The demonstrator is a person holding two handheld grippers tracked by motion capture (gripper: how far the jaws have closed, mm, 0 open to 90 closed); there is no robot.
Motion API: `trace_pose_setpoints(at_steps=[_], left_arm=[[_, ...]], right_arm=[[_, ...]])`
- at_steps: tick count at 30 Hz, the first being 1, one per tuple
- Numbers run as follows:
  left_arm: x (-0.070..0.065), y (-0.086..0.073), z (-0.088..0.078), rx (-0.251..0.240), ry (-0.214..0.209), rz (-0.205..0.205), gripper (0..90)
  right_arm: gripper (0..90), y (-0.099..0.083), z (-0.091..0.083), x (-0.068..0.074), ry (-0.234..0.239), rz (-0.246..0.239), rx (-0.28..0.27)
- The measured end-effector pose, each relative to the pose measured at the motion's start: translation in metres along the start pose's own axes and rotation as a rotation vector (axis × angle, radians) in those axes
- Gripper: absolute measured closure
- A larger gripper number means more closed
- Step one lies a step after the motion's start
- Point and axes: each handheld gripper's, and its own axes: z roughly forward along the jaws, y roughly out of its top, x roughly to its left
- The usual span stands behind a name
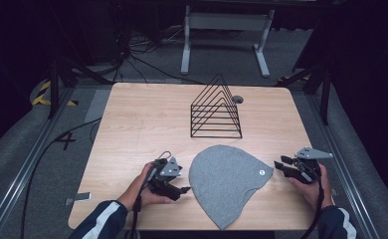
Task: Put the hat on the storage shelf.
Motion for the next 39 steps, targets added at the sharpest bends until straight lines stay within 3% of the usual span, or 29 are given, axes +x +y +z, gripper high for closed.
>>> trace_pose_setpoints(at_steps=[1,2,9,10,14,15,21,30,39], left_arm=[[-0.004,0.005,0.005,-0.005,-0.015,0.005,27.2],[-0.011,0.013,0.014,0.01,-0.032,0.041,28.3],[-0.031,0.027,0.044,0.034,-0.083,0.1,30.5],[-0.033,0.027,0.048,0.055,-0.095,0.101,30.5],[-0.033,0.027,0.051,0.043,-0.106,0.083,30.5],[-0.031,0.027,0.05,0.048,-0.108,0.093,30.2],[-0.019,0.02,0.044,0.058,-0.091,0.048,28.9],[0.003,0.009,0.033,0.064,-0.029,-0.015,27.2],[0.021,0.002,0.024,0.076,0.037,-0.036,25.5]], right_arm=[[67.3,0.002,0.002,0.004,0.017,-0.019,0.011],[71.7,0.004,0.005,0.012,0.043,-0.053,0.026],[77.1,0.009,0.016,0.036,0.122,-0.139,0.058],[77.6,0.009,0.017,0.038,0.125,-0.148,0.059],[78.5,0.008,0.021,0.041,0.145,-0.173,0.084],[78.4,0.008,0.022,0.042,0.15,-0.177,0.091],[78.5,0.008,0.022,0.045,0.17,-0.198,0.104],[78.3,0.007,0.019,0.057,0.201,-0.211,0.127],[77.8,0.008,0.016,0.071,0.228,-0.235,0.151]])
